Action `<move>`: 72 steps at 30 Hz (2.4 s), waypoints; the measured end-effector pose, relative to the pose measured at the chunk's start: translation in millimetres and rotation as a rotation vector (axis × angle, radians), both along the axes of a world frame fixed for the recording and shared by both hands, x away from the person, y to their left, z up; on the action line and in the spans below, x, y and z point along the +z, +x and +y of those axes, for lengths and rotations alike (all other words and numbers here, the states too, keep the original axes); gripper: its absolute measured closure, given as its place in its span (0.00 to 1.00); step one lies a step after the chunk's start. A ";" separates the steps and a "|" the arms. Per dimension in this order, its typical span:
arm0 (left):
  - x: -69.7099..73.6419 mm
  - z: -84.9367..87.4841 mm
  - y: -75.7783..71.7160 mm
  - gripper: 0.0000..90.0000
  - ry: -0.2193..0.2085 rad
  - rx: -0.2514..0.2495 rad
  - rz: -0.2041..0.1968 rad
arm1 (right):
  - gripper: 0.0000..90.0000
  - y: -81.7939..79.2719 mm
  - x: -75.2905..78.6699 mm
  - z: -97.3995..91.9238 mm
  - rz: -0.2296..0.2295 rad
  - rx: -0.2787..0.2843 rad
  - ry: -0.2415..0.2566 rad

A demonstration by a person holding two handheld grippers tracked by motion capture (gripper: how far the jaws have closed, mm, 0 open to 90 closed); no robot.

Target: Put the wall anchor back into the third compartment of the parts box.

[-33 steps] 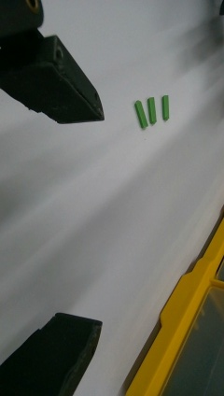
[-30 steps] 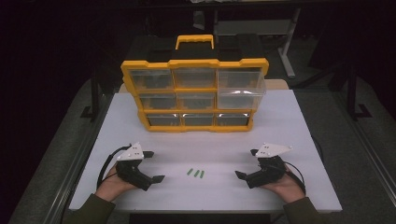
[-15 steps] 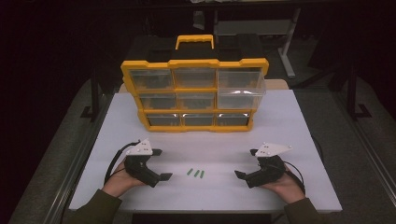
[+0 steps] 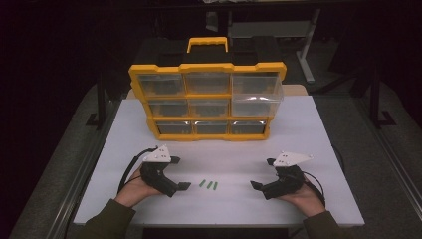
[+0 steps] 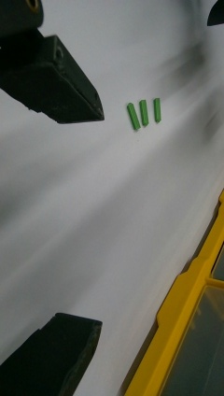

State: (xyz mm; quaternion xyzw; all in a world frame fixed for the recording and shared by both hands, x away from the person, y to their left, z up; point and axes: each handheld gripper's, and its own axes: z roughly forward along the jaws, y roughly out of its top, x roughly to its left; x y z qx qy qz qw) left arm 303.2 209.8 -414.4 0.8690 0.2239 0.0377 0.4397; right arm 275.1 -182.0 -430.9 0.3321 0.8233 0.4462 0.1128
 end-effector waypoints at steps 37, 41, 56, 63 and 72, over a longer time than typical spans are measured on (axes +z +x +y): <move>-8.1 -63.2 7.5 0.12 0.099 -0.080 0.011 | 0.01 2.0 -0.9 3.9 -0.009 0.021 -0.002; -13.2 -67.7 5.6 0.19 0.101 -0.070 0.040 | 0.01 2.1 -1.3 4.3 -0.005 0.023 -0.002; -19.0 -66.2 6.5 0.59 0.201 -0.053 0.047 | 0.01 2.3 -1.7 4.9 -0.001 0.028 -0.003; -23.1 -64.1 8.4 0.73 0.220 -0.052 0.068 | 0.01 2.3 -1.3 4.8 -0.002 0.029 0.000; -23.8 -64.3 7.4 0.88 0.241 -0.052 0.065 | 0.01 2.3 -1.0 4.6 -0.002 0.035 0.003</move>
